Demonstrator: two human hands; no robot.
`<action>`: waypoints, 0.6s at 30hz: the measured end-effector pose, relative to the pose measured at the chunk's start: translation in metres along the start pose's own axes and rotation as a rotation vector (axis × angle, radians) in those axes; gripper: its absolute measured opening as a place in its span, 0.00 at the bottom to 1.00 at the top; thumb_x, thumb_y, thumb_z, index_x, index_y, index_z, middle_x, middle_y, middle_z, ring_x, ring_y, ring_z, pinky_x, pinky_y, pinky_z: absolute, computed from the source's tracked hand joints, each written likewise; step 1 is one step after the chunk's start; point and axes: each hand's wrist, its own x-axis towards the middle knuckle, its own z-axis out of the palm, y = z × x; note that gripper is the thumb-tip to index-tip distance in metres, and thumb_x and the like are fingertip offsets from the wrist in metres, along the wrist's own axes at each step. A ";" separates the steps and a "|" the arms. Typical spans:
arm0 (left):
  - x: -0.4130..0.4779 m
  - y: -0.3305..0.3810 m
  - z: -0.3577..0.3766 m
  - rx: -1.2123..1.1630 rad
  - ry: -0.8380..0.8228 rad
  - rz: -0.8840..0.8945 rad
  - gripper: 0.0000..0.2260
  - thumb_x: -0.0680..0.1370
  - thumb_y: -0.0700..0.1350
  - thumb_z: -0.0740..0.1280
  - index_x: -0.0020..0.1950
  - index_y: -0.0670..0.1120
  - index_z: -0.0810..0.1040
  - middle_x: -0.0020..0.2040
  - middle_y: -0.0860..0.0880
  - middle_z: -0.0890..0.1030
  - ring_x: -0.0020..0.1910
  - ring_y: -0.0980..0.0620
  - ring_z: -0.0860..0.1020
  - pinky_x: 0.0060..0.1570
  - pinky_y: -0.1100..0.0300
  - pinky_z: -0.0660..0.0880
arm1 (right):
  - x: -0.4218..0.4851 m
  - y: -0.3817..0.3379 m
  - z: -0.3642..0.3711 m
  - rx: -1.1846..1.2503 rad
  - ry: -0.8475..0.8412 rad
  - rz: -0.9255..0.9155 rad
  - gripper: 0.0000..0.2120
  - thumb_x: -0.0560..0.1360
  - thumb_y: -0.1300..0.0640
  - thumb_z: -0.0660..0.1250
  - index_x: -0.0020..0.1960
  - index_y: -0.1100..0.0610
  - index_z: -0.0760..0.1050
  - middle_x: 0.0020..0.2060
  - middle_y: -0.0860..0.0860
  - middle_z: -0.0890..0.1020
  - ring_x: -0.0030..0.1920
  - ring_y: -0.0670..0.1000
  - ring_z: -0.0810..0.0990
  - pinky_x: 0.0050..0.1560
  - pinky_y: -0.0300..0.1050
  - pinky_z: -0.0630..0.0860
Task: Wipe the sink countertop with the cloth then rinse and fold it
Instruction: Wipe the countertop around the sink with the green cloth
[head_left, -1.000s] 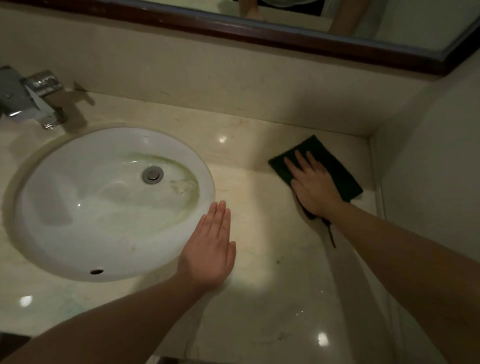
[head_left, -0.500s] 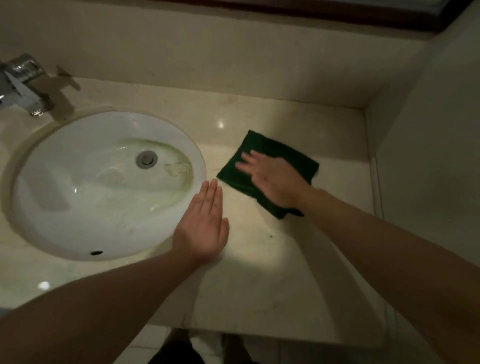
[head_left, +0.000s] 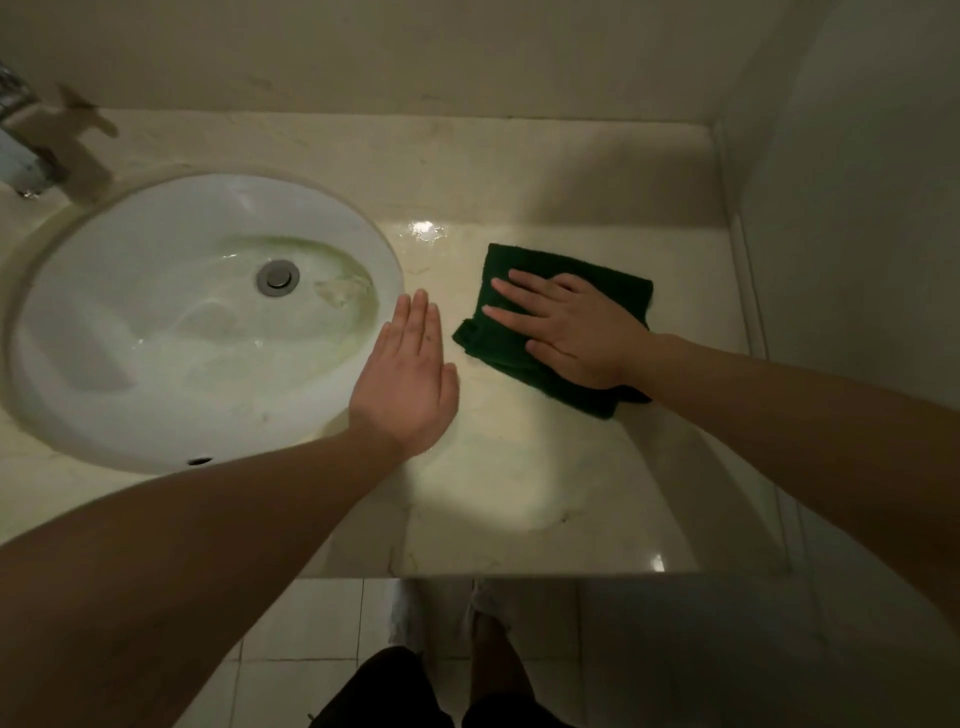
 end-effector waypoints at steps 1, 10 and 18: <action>0.000 0.000 0.000 -0.002 0.009 -0.001 0.29 0.80 0.50 0.48 0.78 0.38 0.49 0.79 0.40 0.49 0.78 0.44 0.46 0.76 0.48 0.50 | -0.008 0.000 0.001 -0.001 0.000 0.019 0.26 0.81 0.46 0.46 0.78 0.43 0.44 0.79 0.46 0.47 0.78 0.49 0.44 0.74 0.52 0.50; -0.005 -0.002 -0.004 -0.040 0.015 0.013 0.29 0.81 0.53 0.46 0.78 0.38 0.48 0.79 0.41 0.47 0.78 0.45 0.44 0.76 0.49 0.46 | -0.054 -0.054 0.019 0.035 0.001 0.172 0.26 0.80 0.46 0.45 0.78 0.42 0.46 0.79 0.47 0.48 0.78 0.49 0.44 0.74 0.53 0.51; -0.075 0.012 -0.002 0.061 -0.049 0.045 0.28 0.82 0.52 0.45 0.78 0.38 0.44 0.79 0.41 0.45 0.78 0.44 0.43 0.76 0.48 0.45 | -0.060 -0.094 0.022 0.030 0.034 0.306 0.26 0.81 0.47 0.47 0.78 0.44 0.47 0.79 0.48 0.48 0.78 0.51 0.46 0.74 0.53 0.52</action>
